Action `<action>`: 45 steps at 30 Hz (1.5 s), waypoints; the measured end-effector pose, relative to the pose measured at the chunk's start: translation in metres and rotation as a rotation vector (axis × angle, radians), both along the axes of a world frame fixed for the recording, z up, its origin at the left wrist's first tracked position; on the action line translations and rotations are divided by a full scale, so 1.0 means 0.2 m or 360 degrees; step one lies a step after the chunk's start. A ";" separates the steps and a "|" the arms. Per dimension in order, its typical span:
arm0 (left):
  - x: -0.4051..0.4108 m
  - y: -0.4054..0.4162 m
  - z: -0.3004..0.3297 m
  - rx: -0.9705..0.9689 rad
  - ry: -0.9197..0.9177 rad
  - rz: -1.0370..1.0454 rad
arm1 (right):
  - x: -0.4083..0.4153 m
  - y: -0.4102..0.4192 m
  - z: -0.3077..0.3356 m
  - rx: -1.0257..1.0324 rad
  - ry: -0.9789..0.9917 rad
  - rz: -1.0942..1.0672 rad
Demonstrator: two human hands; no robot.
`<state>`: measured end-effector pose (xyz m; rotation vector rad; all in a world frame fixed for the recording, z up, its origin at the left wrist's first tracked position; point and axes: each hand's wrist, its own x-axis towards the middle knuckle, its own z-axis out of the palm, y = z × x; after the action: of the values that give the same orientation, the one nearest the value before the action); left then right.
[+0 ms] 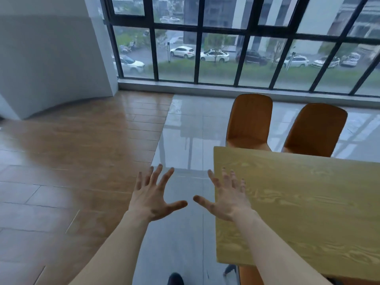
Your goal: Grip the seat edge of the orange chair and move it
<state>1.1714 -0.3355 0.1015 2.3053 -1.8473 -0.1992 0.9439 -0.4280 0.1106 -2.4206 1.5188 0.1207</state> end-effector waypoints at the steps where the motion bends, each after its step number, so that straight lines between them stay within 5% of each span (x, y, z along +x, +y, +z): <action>1: 0.08 -0.10 -0.01 -0.0002 -0.0002 -0.0005 | 0.08 -0.10 -0.02 0.0001 -0.0003 -0.0011; 10: 0.66 -1.27 0.12 0.0002 -0.0058 -0.0059 | 0.65 -1.22 0.03 -0.0042 -0.0054 -0.0121; 26: 0.98 -3.79 0.13 -0.0091 0.0012 -0.0681 | 0.87 -3.29 0.06 -0.0222 -0.0036 -0.0702; 33: 0.83 -4.90 0.21 -0.0095 0.0012 -0.1067 | 0.76 -4.10 0.15 -0.0196 -0.0089 -0.1089; 45: 0.06 -6.41 -0.09 0.0047 -0.0058 -0.1698 | 0.24 -5.24 -0.18 -0.0090 -0.0120 -0.1804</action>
<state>1.1836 -1.6175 0.0837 1.0969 -2.8807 -0.3063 0.9926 -1.4765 0.0741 -1.2419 2.5722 -0.2433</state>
